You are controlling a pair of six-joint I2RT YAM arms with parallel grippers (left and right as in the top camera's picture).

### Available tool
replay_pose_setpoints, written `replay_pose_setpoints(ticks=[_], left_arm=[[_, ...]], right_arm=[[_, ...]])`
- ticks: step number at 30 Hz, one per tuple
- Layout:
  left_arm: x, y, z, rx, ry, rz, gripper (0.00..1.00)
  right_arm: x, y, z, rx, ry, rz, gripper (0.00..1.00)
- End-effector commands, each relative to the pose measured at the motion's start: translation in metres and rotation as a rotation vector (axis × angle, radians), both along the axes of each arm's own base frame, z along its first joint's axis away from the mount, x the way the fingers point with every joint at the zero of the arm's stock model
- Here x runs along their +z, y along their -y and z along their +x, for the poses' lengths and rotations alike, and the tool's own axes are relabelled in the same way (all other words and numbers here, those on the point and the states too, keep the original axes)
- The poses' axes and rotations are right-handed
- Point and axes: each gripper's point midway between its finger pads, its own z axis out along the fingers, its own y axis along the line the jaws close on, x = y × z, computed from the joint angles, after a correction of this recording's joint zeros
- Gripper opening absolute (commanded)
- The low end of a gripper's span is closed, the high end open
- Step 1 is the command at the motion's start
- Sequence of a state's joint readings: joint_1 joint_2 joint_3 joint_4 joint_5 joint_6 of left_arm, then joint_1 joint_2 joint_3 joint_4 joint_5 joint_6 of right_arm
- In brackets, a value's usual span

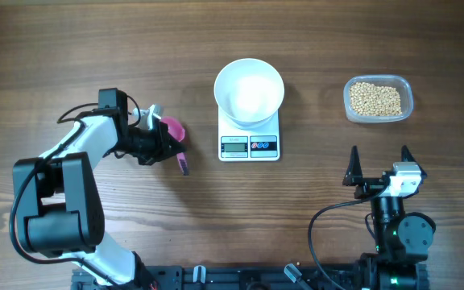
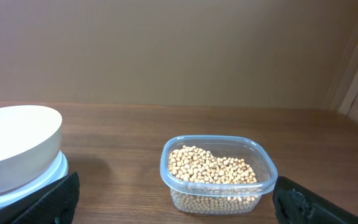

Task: Scoop item into bowl and weigh 150g on scale
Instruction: 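Raise the scoop above the bowl and bring the right gripper toward it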

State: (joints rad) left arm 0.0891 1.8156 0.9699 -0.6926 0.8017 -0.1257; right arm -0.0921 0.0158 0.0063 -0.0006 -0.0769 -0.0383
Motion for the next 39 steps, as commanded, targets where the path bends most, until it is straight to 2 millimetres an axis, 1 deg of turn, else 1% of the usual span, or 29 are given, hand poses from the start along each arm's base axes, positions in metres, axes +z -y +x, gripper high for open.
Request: replay_pose_setpoints(ticks=[1, 3, 4, 5, 9, 11, 13, 15, 16, 19, 20, 21, 23, 24, 26, 28, 30, 32, 34, 36, 37, 39], left_arm=[[0.061, 0.016, 0.024, 0.054, 0.065, -0.253, 0.04], [0.082, 0.016, 0.032, 0.081, 0.075, -0.298, 0.04], [0.098, 0.016, 0.038, 0.088, 0.1, -0.327, 0.04], [0.107, 0.016, 0.041, 0.089, 0.117, -0.335, 0.04], [0.152, 0.016, 0.058, 0.111, 0.202, -0.349, 0.04], [0.18, 0.015, 0.067, 0.143, 0.253, -0.365, 0.04], [0.203, 0.015, 0.074, 0.175, 0.295, -0.387, 0.04], [0.227, 0.016, 0.08, 0.204, 0.338, -0.417, 0.04], [0.241, 0.019, 0.081, 0.206, 0.366, -0.436, 0.04], [0.272, 0.037, 0.079, 0.16, 0.463, -0.47, 0.04], [0.278, 0.041, 0.078, 0.151, 0.486, -0.473, 0.04], [0.285, 0.048, 0.08, 0.147, 0.518, -0.473, 0.04], [0.291, 0.056, 0.084, 0.161, 0.545, -0.469, 0.04], [0.293, 0.06, 0.087, 0.181, 0.548, -0.466, 0.04], [0.292, 0.069, 0.094, 0.227, 0.558, -0.44, 0.04], [0.292, 0.08, 0.099, 0.252, 0.583, -0.412, 0.04], [0.298, 0.087, 0.1, 0.248, 0.624, -0.415, 0.04], [0.311, 0.09, 0.104, 0.258, 0.678, -0.436, 0.04], [0.332, 0.09, 0.109, 0.287, 0.754, -0.474, 0.04], [0.347, 0.088, 0.114, 0.325, 0.799, -0.503, 0.04], [0.356, 0.087, 0.116, 0.355, 0.819, -0.524, 0.04], [0.362, 0.082, 0.122, 0.419, 0.811, -0.545, 0.04]], right_arm=[[0.0, 0.002, 0.0, -0.012, 0.002, 0.013, 1.0], [0.0, 0.002, 0.0, -0.012, 0.002, 0.013, 1.0], [0.0, 0.002, 0.0, -0.012, 0.002, 0.013, 1.0], [0.0, 0.002, 0.0, -0.012, 0.002, 0.012, 1.0], [0.0, 0.002, 0.0, -0.012, 0.002, 0.013, 1.0], [0.001, -0.003, 0.0, 0.016, 0.005, 0.045, 1.0], [0.004, -0.019, -0.001, 0.107, 0.009, 0.181, 1.0], [0.004, -0.021, -0.001, 0.118, 0.001, 0.34, 1.0], [0.009, -0.021, -0.001, 0.122, 0.015, 0.438, 1.0], [0.022, -0.023, -0.002, 0.15, 0.049, 0.762, 1.0], [0.03, -0.024, -0.003, 0.172, 0.071, 0.839, 0.99], [0.041, -0.027, -0.005, 0.208, 0.105, 0.866, 1.0], [0.075, -0.034, -0.014, 0.307, 0.222, 0.83, 1.0], [0.089, -0.036, -0.019, 0.339, 0.274, 0.815, 1.0], [0.12, -0.037, -0.033, 0.395, 0.39, 0.783, 1.0], [0.142, -0.042, -0.042, 0.433, 0.421, 0.765, 1.0], [0.151, -0.05, -0.045, 0.471, 0.388, 0.737, 1.0], [0.157, -0.064, -0.046, 0.525, 0.305, 0.727, 1.0], [0.164, -0.084, -0.047, 0.622, 0.198, 0.714, 1.0], [0.172, -0.098, -0.048, 0.702, 0.117, 0.728, 1.0], [0.176, -0.104, -0.045, 0.742, 0.058, 0.76, 1.0], [0.183, -0.114, -0.036, 0.798, -0.041, 0.82, 1.0]])
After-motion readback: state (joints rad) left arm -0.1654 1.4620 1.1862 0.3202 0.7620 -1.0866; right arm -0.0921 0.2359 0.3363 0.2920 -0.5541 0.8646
